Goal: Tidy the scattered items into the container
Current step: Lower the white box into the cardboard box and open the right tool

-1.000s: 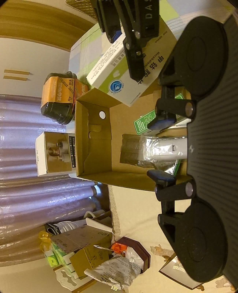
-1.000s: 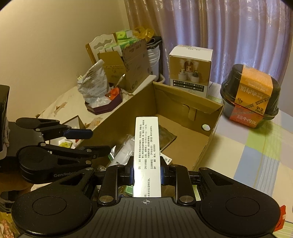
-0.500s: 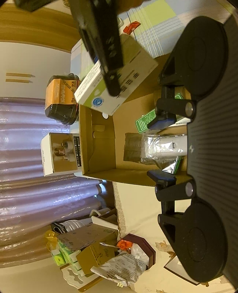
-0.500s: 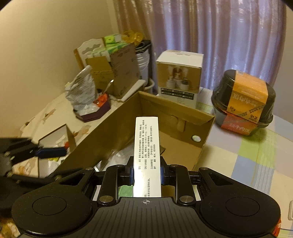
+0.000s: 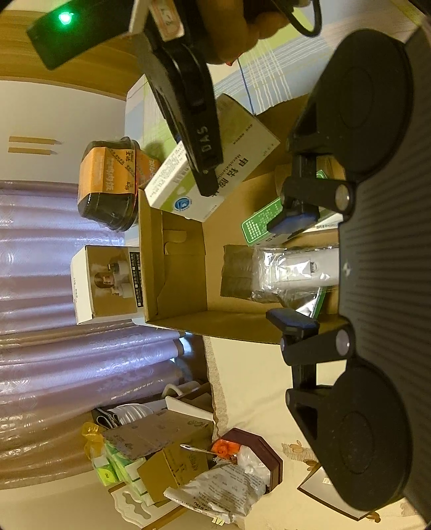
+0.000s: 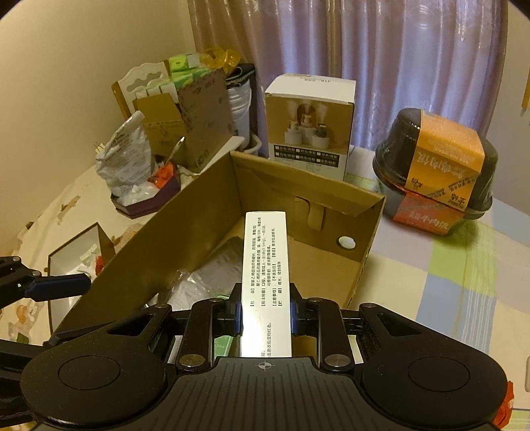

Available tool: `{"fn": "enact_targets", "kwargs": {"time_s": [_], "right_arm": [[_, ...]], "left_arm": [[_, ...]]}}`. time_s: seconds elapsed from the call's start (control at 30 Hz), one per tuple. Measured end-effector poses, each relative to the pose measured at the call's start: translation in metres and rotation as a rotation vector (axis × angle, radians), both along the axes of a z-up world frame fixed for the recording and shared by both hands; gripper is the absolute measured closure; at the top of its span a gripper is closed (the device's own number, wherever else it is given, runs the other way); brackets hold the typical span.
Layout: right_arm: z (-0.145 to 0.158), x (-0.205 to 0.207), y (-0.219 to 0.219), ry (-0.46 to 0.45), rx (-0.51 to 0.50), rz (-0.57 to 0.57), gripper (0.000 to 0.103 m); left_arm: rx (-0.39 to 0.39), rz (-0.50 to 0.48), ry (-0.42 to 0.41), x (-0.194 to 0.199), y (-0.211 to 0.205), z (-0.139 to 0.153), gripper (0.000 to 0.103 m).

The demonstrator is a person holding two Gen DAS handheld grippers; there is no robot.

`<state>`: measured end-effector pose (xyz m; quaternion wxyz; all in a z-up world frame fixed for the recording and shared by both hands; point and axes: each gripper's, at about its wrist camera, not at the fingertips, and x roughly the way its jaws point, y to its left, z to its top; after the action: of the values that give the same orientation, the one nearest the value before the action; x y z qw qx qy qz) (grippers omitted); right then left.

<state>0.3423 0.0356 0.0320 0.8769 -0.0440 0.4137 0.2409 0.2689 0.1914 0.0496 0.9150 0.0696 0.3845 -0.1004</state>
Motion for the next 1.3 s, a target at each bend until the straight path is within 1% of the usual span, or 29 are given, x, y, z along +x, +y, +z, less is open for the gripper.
{"fn": "enact_targets", "kwargs": {"time_s": [0.37, 0.73, 0.9, 0.97, 1.03, 1.3], "right_arm": [[0.005, 0.002, 0.001, -0.033, 0.008, 0.001, 0.074], [0.018, -0.005, -0.014, -0.062, 0.043, -0.018, 0.075], [0.027, -0.009, -0.019, -0.083, 0.039, -0.015, 0.073], [0.030, -0.012, -0.022, -0.103, 0.045, -0.030, 0.005], [0.037, -0.019, -0.028, -0.152, 0.065, -0.048, 0.004], [0.054, -0.027, -0.047, -0.164, 0.065, -0.067, 0.004]], "left_arm": [[0.007, -0.004, -0.002, -0.001, -0.003, 0.001, 0.058], [0.009, -0.006, -0.003, -0.004, -0.004, 0.004, 0.057], [0.010, -0.005, -0.006, -0.010, -0.005, 0.008, 0.053], [0.011, -0.005, -0.006, -0.011, -0.006, 0.009, 0.053], [0.013, -0.005, -0.008, -0.014, -0.007, 0.011, 0.053], [0.022, -0.006, -0.019, -0.027, -0.012, 0.022, 0.052]]}}
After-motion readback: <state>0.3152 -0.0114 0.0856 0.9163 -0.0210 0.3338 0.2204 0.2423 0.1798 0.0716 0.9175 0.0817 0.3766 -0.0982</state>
